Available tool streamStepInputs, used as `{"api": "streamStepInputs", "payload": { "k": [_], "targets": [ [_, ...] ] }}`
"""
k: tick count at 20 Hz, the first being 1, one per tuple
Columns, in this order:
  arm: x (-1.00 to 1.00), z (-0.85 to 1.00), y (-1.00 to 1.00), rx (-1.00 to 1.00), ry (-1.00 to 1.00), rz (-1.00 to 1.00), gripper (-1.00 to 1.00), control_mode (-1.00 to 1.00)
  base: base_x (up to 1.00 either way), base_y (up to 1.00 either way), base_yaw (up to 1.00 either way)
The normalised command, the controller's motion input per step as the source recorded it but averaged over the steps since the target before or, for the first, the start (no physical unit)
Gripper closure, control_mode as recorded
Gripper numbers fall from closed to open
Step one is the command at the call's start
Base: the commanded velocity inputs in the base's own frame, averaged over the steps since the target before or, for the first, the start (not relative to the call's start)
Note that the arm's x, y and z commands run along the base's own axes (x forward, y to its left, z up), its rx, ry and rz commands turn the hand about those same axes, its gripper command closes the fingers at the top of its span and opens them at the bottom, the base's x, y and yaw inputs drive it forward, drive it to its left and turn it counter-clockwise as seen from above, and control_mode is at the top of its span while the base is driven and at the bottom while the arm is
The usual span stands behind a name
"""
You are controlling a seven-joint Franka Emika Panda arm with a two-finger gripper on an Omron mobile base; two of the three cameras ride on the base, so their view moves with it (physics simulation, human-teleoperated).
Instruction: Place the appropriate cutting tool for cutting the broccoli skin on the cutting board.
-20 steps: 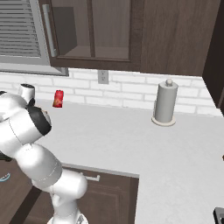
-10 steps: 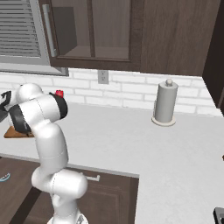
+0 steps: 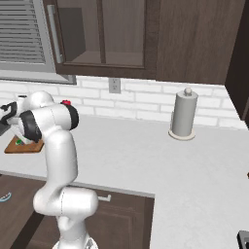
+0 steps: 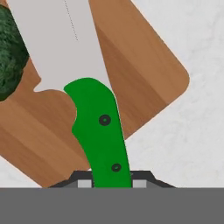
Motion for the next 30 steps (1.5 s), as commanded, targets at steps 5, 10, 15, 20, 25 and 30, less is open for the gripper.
{"api": "streamStepInputs", "payload": {
  "k": [5,10,15,20,25,30],
  "targets": [
    [0.15,-0.42,0.06,-0.01,0.00,0.00,1.00,-1.00,0.00,0.00,0.00],
    [0.13,-0.37,0.09,-0.01,0.00,0.00,1.00,-1.00,0.00,0.00,0.00],
    [0.00,-0.15,0.03,-0.01,0.00,0.00,-1.00,-1.00,0.00,0.00,0.00],
    [-0.06,0.06,0.00,0.00,0.00,-0.01,-1.00,-1.00,0.00,0.00,0.00],
    [-0.41,0.26,-0.10,0.00,-0.01,-0.01,-1.00,-1.00,0.00,0.00,0.00],
    [-0.58,0.56,-0.25,0.01,-0.07,-0.01,-1.00,-1.00,0.00,0.00,0.00]
  ]
}}
